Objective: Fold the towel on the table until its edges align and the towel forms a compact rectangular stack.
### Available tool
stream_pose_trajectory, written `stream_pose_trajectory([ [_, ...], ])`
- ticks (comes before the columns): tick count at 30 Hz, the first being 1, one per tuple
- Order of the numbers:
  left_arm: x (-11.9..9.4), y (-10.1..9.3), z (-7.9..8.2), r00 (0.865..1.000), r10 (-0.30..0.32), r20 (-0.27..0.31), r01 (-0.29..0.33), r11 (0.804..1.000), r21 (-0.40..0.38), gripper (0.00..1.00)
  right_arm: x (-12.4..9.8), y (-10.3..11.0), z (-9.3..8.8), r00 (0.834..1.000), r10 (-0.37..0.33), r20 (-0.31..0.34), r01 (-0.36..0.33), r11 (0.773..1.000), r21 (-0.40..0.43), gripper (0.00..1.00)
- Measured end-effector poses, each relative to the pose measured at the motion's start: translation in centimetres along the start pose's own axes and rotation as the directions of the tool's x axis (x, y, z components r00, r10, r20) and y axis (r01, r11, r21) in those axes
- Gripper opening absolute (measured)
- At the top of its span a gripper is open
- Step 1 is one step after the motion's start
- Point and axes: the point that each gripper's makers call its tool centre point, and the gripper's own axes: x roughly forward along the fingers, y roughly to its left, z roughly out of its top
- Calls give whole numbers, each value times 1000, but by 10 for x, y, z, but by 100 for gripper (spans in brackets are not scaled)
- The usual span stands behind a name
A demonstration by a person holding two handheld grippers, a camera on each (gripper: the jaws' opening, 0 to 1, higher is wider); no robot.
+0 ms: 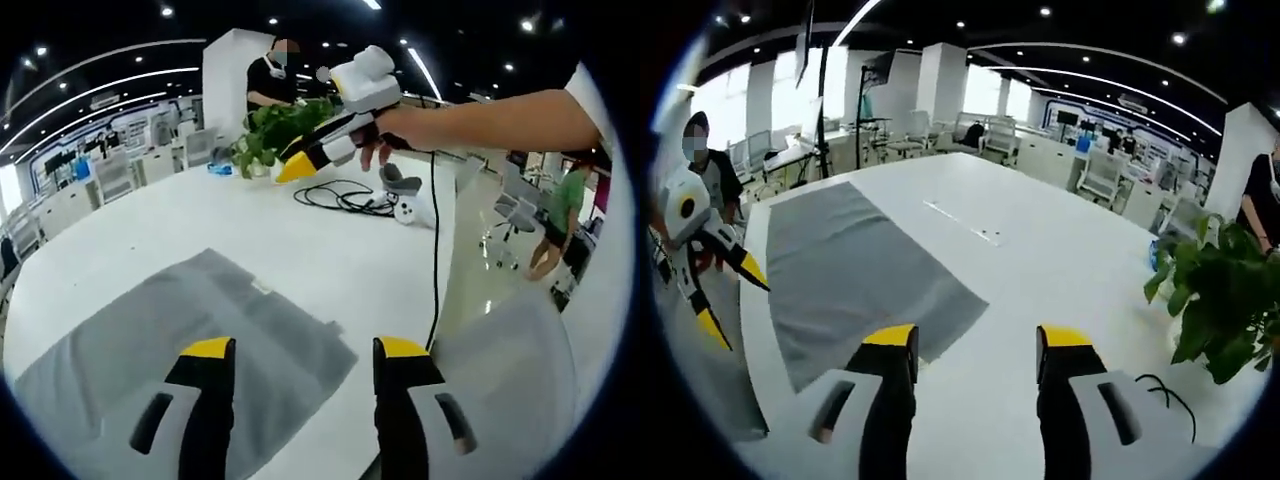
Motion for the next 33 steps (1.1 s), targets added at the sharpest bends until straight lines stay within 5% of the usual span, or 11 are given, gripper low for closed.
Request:
stream_pose_trajectory([
  [21,35,-14,-12,996,-56,-70,58,998,25,43,83,-6,-21,993,94,-76,-90,995,52,37],
  [26,45,-24,-27,989,-83,-125,97,990,106,39,98,-4,-26,991,104,-88,-97,992,74,35],
  [33,59,-33,-44,975,-128,-179,150,982,114,34,122,0,-34,984,130,-120,-125,991,51,32],
])
